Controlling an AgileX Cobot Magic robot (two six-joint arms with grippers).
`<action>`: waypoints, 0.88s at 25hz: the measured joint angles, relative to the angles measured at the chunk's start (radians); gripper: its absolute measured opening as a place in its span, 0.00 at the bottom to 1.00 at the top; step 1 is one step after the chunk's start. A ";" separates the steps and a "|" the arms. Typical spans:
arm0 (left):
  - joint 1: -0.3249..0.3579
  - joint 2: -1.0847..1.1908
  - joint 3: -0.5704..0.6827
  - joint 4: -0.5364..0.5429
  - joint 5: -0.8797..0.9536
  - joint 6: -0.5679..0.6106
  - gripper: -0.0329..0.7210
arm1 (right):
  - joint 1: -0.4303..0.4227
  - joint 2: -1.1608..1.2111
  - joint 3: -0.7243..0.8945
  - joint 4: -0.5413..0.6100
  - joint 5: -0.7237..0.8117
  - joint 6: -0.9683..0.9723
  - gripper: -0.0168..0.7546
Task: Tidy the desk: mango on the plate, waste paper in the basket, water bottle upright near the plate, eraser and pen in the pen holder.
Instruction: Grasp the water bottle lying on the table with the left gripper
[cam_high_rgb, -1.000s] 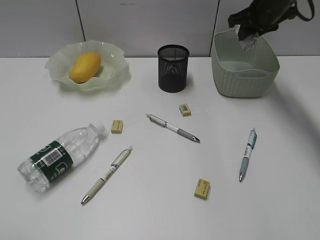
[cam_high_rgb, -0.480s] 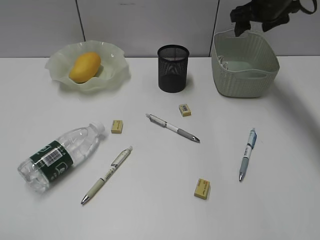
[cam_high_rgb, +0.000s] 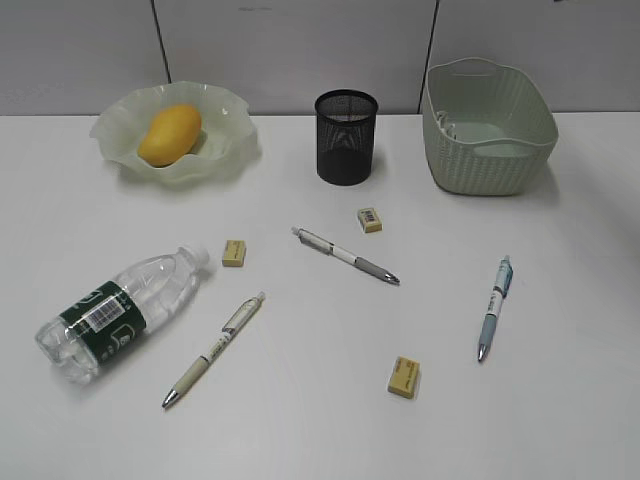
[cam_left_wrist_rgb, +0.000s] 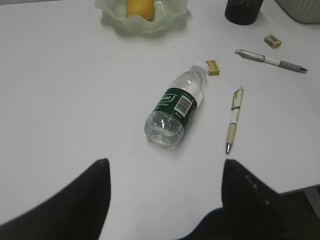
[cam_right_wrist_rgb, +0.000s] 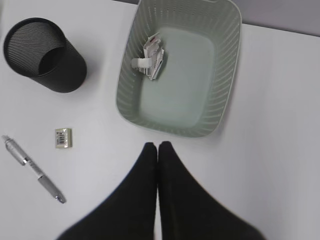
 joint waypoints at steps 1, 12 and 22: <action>0.000 0.000 0.000 0.000 0.000 0.000 0.74 | 0.001 -0.030 0.010 0.008 0.000 -0.002 0.04; 0.000 0.000 0.000 0.000 0.000 0.000 0.74 | 0.002 -0.612 0.587 0.028 -0.002 -0.011 0.04; 0.000 0.077 -0.013 -0.002 -0.031 0.003 0.74 | 0.002 -1.221 1.253 0.089 -0.128 -0.012 0.56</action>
